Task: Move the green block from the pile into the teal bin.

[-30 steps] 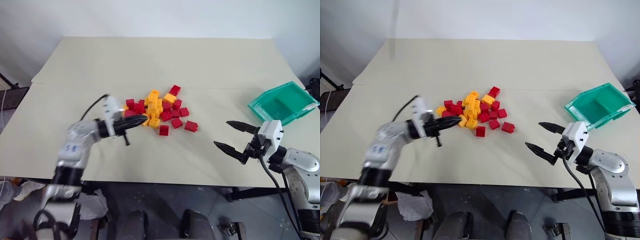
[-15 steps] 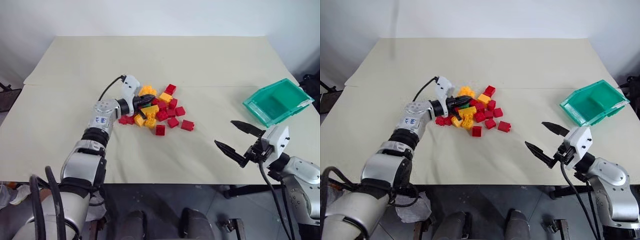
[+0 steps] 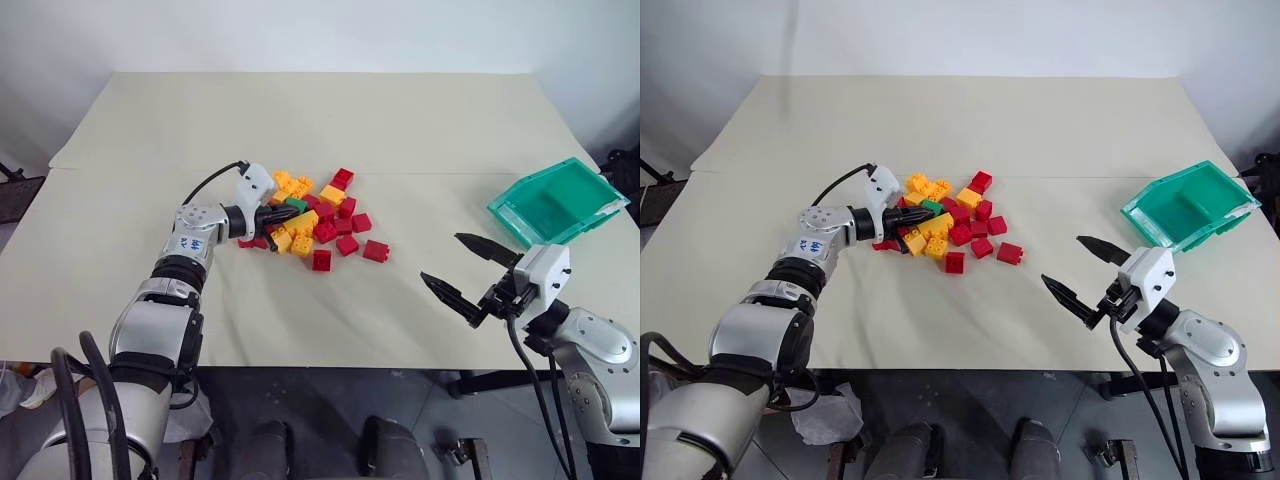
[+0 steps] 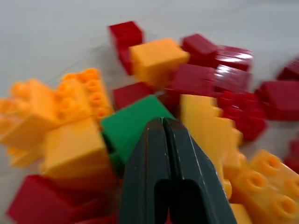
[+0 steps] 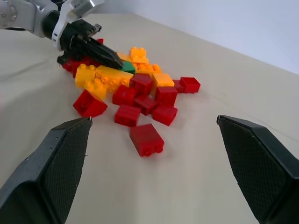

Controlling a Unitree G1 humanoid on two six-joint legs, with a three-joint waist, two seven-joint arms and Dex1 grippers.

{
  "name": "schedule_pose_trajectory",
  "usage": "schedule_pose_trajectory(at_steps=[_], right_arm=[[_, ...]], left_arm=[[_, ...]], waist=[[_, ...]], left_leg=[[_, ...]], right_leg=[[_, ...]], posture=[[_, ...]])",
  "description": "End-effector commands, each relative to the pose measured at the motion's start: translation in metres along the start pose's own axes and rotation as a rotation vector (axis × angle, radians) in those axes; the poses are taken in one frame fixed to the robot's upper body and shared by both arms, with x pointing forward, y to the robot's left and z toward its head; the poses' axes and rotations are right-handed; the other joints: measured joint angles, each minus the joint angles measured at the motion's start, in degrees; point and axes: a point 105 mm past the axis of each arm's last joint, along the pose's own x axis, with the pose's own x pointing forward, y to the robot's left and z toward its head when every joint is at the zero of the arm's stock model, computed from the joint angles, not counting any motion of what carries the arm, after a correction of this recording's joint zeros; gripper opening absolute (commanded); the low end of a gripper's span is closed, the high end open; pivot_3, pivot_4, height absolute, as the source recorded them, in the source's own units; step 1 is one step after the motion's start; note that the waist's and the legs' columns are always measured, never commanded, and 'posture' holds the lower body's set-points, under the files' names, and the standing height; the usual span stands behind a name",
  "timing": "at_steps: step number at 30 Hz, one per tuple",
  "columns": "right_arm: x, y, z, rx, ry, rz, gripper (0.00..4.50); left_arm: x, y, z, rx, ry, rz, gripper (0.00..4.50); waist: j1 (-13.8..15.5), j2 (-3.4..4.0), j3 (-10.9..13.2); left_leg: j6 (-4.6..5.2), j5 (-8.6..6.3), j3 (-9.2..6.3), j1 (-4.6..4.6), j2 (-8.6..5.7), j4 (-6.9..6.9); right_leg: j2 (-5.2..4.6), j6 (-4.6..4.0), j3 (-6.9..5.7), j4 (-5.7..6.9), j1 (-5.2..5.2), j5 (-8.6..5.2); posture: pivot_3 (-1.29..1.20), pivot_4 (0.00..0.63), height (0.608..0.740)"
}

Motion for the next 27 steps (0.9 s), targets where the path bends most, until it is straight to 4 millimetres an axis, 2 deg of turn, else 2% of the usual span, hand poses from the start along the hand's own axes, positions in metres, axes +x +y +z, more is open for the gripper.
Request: schedule_pose_trajectory(at_steps=[1,5,8,13,16,21,24,27], right_arm=[[0.007,0.002,0.015,-0.028,-0.041,0.011,4.5],[0.007,0.003,0.016,-0.021,-0.042,0.014,4.5],[0.008,0.003,0.017,-0.017,-0.047,0.017,4.5],[0.009,0.005,0.018,-0.012,-0.058,0.032,4.5],[0.01,0.006,0.017,-0.007,-0.058,0.04,4.5],[0.01,0.007,0.016,-0.001,-0.056,0.047,4.5],[0.011,0.007,0.016,0.001,-0.056,0.052,4.5],[0.011,0.007,0.015,0.005,-0.055,0.056,4.5]], left_arm=[[-0.004,-0.022,-0.005,0.051,0.038,-0.172,0.04],[-0.008,-0.031,-0.003,0.039,0.02,-0.229,0.04],[-0.02,-0.018,0.005,0.057,-0.034,-0.147,0.04],[-0.06,0.005,0.019,0.032,-0.166,-0.036,0.04],[-0.095,0.013,0.012,0.041,-0.174,0.031,0.64],[-0.134,0.011,-0.015,0.046,-0.074,0.106,2.16],[-0.149,0.007,-0.024,0.035,-0.046,0.142,3.11],[-0.151,0.004,-0.026,0.025,-0.054,0.162,4.08]], waist=[[-0.05,0.0,0.0],[-0.05,0.0,0.0],[-0.12,0.0,0.0],[-0.52,0.0,0.0],[-0.64,0.01,0.0],[-0.33,0.0,0.0],[0.1,0.0,0.0],[0.36,0.0,0.0]], left_leg=[[0.0,0.0,0.0,0.0,0.0,0.0],[0.0,0.0,0.0,0.0,0.02,0.04],[0.0,0.0,0.0,0.0,0.03,0.06],[0.0,0.0,0.01,0.0,0.1,0.03],[-0.02,-0.01,0.02,0.02,0.15,0.04],[-0.04,-0.02,0.03,0.05,0.2,0.06],[-0.04,-0.03,0.02,0.03,0.2,0.12],[-0.05,-0.05,0.02,0.02,0.22,0.15]], right_leg=[[0.0,0.0,0.0,0.01,0.0,0.0],[0.0,0.0,0.01,0.04,0.0,0.0],[0.0,0.0,0.01,0.06,0.0,0.0],[0.02,-0.01,0.01,0.09,-0.07,0.0],[0.05,-0.02,0.01,0.11,-0.07,0.01],[0.09,-0.04,0.01,0.12,-0.06,0.02],[0.09,-0.05,0.01,0.13,-0.05,0.03],[0.1,-0.06,0.01,0.14,-0.05,0.03]], posture=[[0.0,0.15,0.74],[0.0,0.15,0.74],[0.0,0.15,0.74],[0.0,0.15,0.74],[0.0,0.15,0.74],[0.0,0.15,0.74],[0.0,0.15,0.74],[0.0,0.15,0.74]])
